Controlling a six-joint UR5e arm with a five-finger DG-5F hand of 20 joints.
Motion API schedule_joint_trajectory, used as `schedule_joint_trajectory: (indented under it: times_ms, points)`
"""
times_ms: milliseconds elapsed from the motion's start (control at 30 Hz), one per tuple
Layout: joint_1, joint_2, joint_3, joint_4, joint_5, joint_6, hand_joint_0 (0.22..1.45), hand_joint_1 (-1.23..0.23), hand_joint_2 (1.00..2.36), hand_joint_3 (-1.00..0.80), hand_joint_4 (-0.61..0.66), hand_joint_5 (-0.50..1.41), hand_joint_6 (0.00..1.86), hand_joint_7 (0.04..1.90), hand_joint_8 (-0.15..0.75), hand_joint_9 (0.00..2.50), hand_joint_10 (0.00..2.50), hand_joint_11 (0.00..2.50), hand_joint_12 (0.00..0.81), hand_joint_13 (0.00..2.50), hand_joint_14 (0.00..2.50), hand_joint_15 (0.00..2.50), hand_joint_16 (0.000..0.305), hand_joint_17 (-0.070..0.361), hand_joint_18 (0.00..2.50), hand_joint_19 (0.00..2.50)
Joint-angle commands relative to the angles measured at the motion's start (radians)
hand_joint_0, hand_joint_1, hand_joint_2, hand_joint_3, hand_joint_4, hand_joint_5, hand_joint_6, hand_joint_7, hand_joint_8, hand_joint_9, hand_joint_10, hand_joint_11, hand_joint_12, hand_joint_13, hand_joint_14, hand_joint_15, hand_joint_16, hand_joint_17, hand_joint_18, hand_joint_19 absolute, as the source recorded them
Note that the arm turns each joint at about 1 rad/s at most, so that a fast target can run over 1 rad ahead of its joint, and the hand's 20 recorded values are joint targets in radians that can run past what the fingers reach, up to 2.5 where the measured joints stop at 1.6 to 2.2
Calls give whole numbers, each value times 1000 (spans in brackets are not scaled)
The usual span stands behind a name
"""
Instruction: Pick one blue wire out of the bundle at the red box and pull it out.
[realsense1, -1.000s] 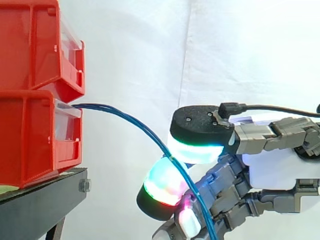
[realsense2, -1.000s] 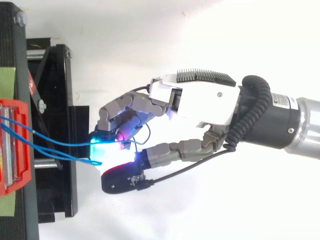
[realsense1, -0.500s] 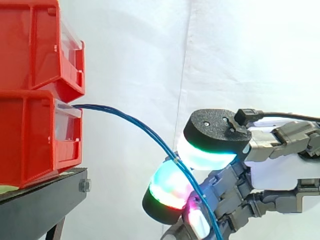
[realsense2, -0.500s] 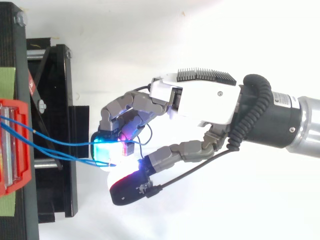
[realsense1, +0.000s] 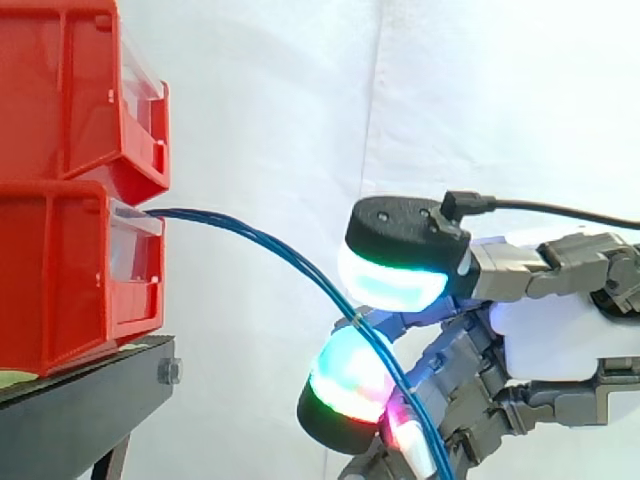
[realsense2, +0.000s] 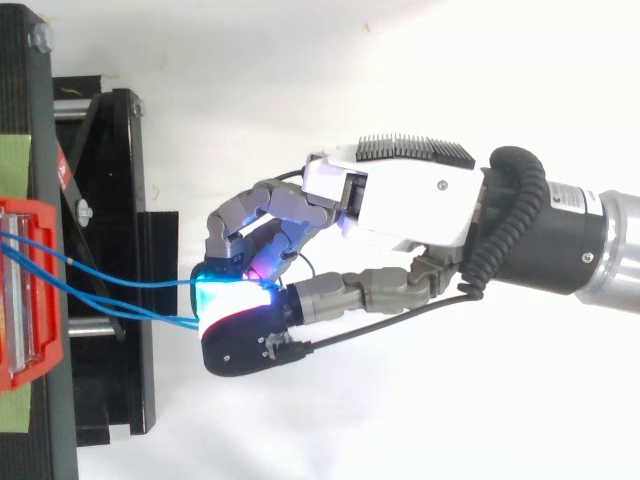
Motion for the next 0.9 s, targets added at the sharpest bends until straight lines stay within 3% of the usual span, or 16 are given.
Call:
schedule_joint_trajectory:
  times_ms: [0,300,400,500,567,700,867]
  points:
    - [1,0,2,0,-1,0,599,-652,1016,-294,294,-152,904,1135,428,961,20,713,479,807,13,360,63,141,854,468]
    - [0,0,6,-2,-1,0,680,-865,1005,-431,204,-168,930,1066,406,925,17,751,466,804,13,351,61,137,861,411]
    - [-2,0,6,-2,-1,0,694,-925,1000,-500,263,-182,938,1036,402,889,20,752,462,801,13,350,61,137,868,390]
    - [-3,0,5,-2,-1,0,570,-832,1000,-500,283,-188,932,1044,403,879,19,753,471,798,15,365,63,142,860,429]
    - [-3,2,6,-3,-1,0,496,-640,1000,-500,280,-178,921,1021,423,909,18,742,508,812,13,368,68,153,889,451]
    - [-3,3,6,-15,-1,0,515,-431,1000,-500,265,-160,896,1056,433,963,17,718,499,815,13,379,67,151,887,503]
    - [-3,9,6,-29,-1,0,590,-538,1011,-376,264,-153,893,1103,423,979,20,717,481,820,15,376,63,142,872,501]
